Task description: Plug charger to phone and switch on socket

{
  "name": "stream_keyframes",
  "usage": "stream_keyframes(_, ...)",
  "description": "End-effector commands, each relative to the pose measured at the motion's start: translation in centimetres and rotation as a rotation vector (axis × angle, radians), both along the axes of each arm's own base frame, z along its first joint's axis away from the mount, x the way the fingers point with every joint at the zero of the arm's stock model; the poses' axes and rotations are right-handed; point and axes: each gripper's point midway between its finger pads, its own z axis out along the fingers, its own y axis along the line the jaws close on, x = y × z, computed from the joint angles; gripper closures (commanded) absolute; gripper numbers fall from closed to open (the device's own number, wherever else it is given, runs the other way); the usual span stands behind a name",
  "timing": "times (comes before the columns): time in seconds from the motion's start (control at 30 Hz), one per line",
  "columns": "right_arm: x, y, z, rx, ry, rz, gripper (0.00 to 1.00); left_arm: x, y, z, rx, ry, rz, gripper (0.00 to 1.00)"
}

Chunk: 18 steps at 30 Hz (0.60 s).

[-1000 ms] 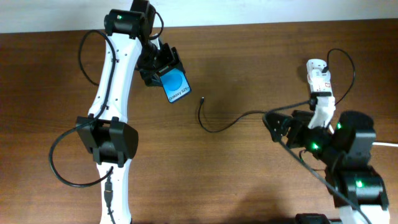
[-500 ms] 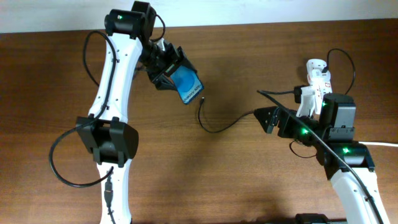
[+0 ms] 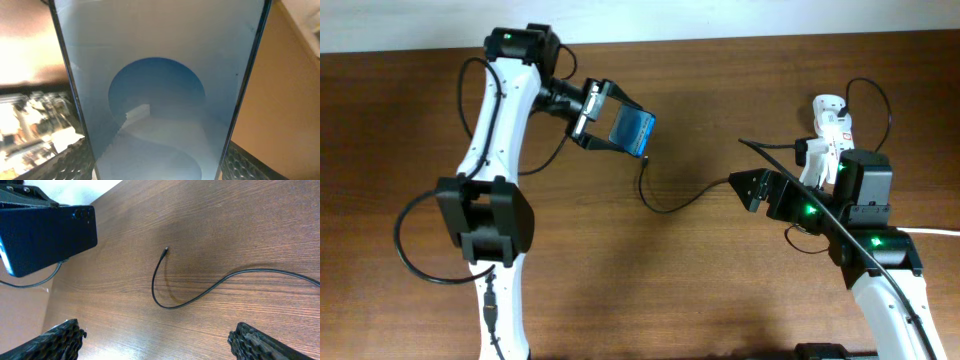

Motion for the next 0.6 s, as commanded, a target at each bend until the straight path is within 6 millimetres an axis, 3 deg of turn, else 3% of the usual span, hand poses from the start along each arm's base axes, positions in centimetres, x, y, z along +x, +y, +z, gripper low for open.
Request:
stream_keyframes(0.0,0.2,0.1,0.8,0.013,-0.016,0.007,0.02,0.6,0.4,3.2,-0.176,0.035,0.063,1.0)
stream_keyframes(0.3,0.2,0.1,0.8,0.013,-0.016,0.007,0.01,0.8,1.0,3.2,-0.176,0.035,0.076,1.0)
stream_keyframes(0.4,0.2,0.1,0.8,0.017,-0.013,0.004,0.02,0.9,1.9,0.7,-0.015,0.028,0.074,1.0)
stream_keyframes(0.5,1.1,0.1,0.1,0.066,0.04,-0.038,0.02,1.2,4.9,-4.6,0.386,0.03,0.103,1.0)
stream_keyframes(0.57,1.5,0.1,-0.7,0.082,0.074,-0.05,0.02,1.3,5.7,-5.9,0.503,0.026,0.118,1.0)
